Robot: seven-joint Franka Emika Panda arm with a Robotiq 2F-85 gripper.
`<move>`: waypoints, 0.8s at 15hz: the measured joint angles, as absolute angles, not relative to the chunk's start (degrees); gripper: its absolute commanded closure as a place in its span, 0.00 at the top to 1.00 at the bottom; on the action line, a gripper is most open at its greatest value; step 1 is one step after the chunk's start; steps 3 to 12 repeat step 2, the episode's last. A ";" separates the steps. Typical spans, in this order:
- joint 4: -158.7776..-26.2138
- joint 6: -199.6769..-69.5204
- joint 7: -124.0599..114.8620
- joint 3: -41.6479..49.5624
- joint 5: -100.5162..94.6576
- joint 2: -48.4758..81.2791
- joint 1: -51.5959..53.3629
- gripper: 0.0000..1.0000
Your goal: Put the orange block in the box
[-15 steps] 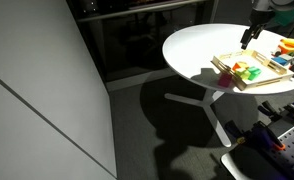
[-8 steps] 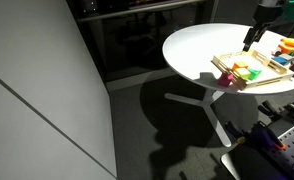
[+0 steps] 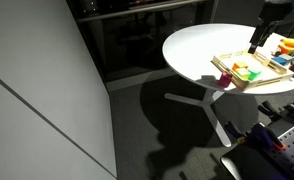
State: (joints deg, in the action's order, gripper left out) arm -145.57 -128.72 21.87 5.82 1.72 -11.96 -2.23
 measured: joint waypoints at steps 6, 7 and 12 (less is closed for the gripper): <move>-145.58 -128.55 21.97 5.90 1.72 -12.06 -2.23 1.00; -145.58 -128.55 21.97 5.90 1.72 -12.06 -2.23 1.00; -145.58 -128.55 21.97 5.90 1.72 -12.06 -2.23 1.00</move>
